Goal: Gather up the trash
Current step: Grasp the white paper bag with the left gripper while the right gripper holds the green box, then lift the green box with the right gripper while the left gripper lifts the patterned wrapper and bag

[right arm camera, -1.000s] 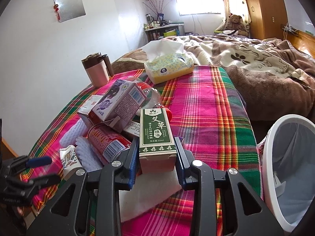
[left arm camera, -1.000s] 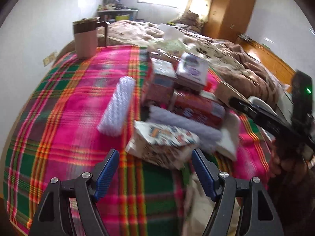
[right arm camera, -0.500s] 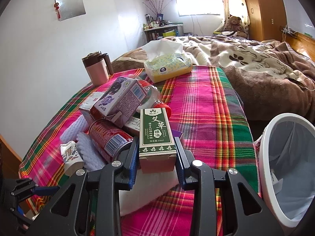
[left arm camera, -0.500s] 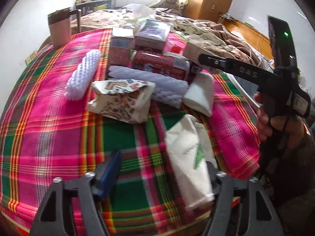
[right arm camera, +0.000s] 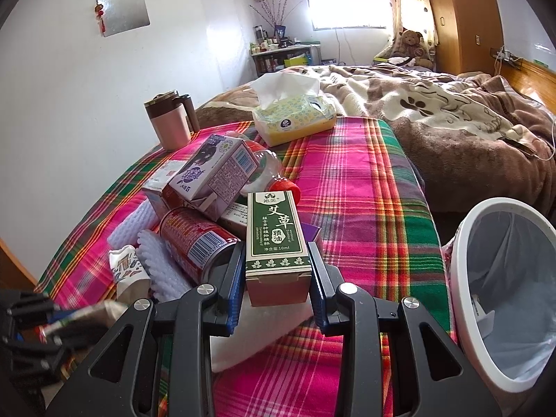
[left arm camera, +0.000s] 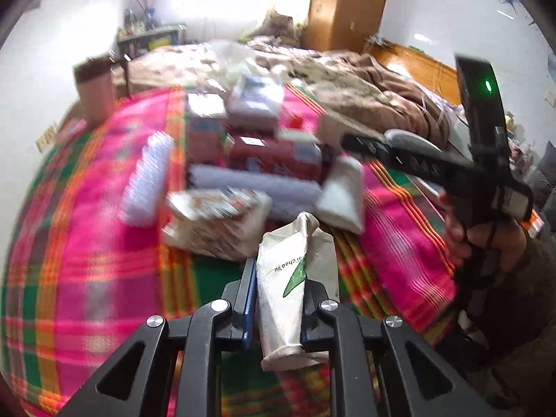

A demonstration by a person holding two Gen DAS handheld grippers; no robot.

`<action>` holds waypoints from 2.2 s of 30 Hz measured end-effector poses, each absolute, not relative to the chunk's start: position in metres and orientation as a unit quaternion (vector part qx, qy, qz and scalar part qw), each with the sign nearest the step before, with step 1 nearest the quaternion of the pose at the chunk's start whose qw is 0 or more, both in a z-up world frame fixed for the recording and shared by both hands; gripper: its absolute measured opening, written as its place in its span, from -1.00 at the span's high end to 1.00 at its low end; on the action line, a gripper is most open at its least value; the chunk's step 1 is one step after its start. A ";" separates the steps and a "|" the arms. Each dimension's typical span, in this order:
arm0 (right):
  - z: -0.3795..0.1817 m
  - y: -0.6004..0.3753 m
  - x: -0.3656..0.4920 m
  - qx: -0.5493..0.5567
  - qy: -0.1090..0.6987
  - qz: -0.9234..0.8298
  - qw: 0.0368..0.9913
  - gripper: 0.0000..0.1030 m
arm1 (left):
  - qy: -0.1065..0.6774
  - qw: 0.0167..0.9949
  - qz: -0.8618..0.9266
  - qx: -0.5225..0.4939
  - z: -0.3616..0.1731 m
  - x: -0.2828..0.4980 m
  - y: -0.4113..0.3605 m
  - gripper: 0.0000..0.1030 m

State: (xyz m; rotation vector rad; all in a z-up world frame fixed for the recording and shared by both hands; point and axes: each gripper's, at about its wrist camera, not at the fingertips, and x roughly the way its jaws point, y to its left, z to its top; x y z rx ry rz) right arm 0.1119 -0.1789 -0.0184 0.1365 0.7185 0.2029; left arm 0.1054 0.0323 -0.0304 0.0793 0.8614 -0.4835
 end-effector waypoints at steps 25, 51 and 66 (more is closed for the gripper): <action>-0.025 -0.173 0.112 0.049 0.364 0.096 0.925 0.34 | 0.371 0.905 -0.201 0.061 -0.039 0.172 0.064 -0.35; -0.025 -0.169 0.107 0.052 0.362 0.104 0.925 0.36 | 0.397 0.901 -0.172 0.034 -0.051 0.174 0.050 0.35; -0.006 -0.173 0.089 0.055 0.330 0.109 0.936 0.36 | 0.365 0.916 -0.165 0.022 -0.021 0.139 0.049 0.35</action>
